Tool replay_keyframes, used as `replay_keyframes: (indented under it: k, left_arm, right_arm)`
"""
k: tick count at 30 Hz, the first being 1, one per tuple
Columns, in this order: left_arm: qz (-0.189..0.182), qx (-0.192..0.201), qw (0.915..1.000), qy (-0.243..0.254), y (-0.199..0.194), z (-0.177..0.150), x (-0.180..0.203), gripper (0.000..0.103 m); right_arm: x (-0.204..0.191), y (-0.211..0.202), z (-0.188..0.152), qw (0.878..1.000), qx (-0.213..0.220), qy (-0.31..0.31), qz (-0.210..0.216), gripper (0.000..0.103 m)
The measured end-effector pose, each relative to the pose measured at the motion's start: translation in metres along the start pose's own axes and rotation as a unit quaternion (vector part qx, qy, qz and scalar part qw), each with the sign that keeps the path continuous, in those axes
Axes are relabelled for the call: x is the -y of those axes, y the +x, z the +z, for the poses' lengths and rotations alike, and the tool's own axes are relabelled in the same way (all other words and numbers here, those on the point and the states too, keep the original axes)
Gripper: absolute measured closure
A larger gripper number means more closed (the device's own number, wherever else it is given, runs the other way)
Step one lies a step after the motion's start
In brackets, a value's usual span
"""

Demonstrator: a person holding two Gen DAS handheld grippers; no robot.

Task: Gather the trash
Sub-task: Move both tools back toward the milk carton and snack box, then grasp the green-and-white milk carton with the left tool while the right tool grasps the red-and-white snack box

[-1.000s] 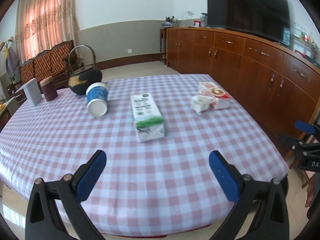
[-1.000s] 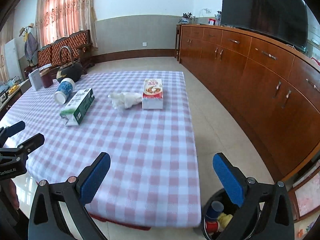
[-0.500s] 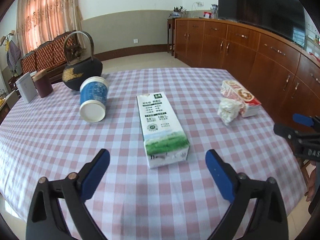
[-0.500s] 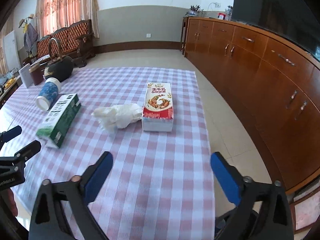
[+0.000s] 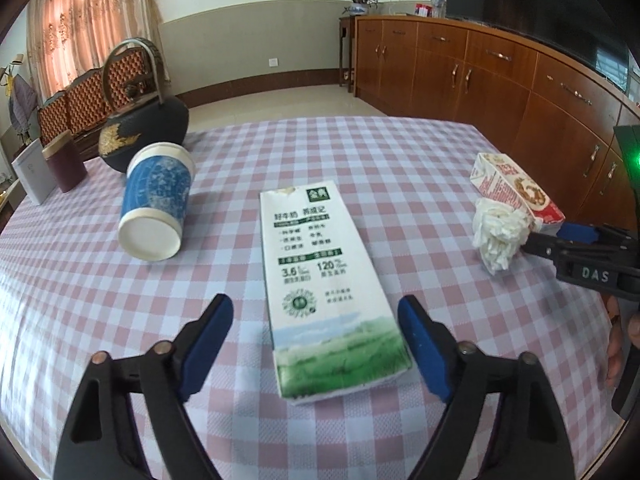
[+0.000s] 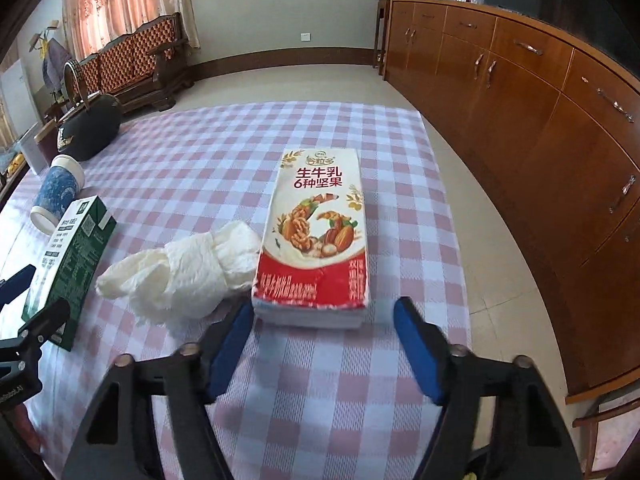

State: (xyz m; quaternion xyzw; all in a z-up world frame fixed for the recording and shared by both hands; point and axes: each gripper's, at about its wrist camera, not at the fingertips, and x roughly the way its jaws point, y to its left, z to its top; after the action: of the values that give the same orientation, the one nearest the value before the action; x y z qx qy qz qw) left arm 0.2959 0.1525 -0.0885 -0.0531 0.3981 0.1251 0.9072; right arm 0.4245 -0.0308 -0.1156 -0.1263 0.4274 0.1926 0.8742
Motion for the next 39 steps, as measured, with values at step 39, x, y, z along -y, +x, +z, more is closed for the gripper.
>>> replay_keyframes:
  k: [39]
  left_arm:
    - [-0.080, 0.057, 0.9926, 0.071, -0.114, -0.051, 0.061, 0.048]
  right_arm:
    - [0.032, -0.184, -0.130, 0.995, 0.083, 0.035, -0.030, 0.049]
